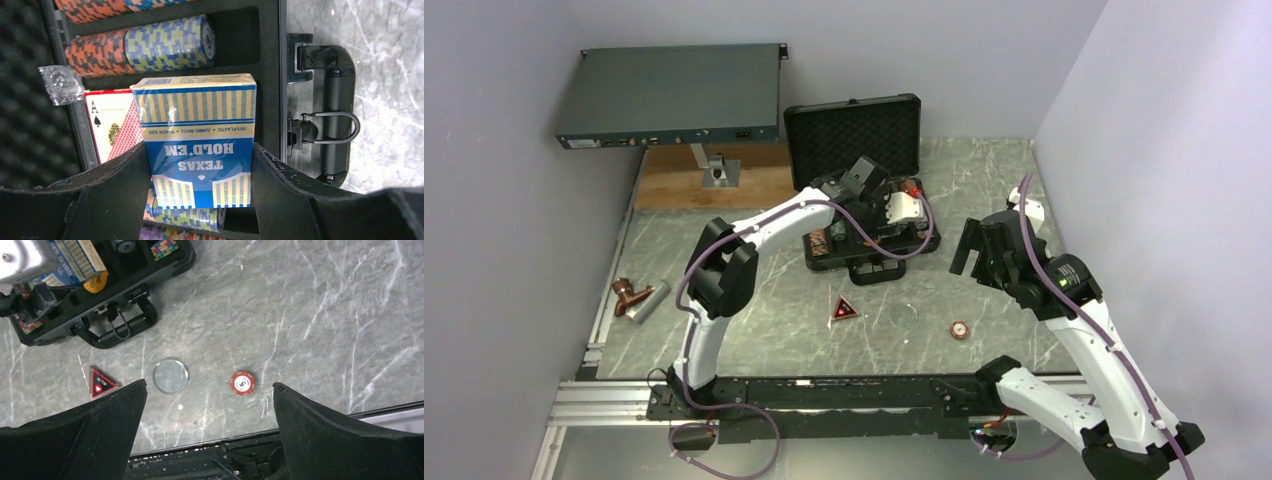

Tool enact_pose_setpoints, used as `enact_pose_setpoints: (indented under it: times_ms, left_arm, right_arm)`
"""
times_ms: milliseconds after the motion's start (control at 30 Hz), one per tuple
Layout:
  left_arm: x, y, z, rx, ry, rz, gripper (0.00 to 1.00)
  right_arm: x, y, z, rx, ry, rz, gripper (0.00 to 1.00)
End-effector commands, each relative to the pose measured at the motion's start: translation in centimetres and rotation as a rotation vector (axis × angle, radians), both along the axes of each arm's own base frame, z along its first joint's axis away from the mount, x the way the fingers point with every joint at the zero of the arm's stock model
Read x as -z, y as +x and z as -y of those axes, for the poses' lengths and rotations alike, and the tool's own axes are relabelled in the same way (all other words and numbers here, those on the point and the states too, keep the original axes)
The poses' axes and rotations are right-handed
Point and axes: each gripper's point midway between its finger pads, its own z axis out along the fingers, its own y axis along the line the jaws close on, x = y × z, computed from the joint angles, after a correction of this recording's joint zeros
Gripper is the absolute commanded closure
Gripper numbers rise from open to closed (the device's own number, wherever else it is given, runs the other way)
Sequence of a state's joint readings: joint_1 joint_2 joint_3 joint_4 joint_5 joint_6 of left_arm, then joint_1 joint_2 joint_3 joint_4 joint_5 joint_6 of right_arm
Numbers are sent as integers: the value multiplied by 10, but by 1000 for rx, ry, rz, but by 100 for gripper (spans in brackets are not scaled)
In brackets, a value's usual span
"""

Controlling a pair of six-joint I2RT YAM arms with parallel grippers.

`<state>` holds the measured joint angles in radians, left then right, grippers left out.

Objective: Pack up texas hold em set

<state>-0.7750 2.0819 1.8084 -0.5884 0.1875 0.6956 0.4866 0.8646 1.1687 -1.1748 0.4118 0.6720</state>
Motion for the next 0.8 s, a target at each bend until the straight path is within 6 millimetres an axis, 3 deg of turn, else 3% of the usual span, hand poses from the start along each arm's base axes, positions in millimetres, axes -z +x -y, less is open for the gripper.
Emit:
enact_pose_setpoints:
  times_ms: [0,300,433,567,767]
  left_arm:
    - [-8,7,18,96,-33,65,100]
    - [20,4,12,172,42,80,100]
    - [25,15,6,96,71,89,100]
    - [38,13,2,52,100,47,100]
    - [42,14,-2,-54,138,5,100]
  right_arm:
    - [-12,-1,10,-20,-63,23,0]
    - [-16,-3,15,-45,-115,5,0]
    - [-18,-7,16,-41,-107,1,0]
    - [-19,-12,19,-27,-98,1,0]
    - [-18,-19,21,-5,-75,0,0]
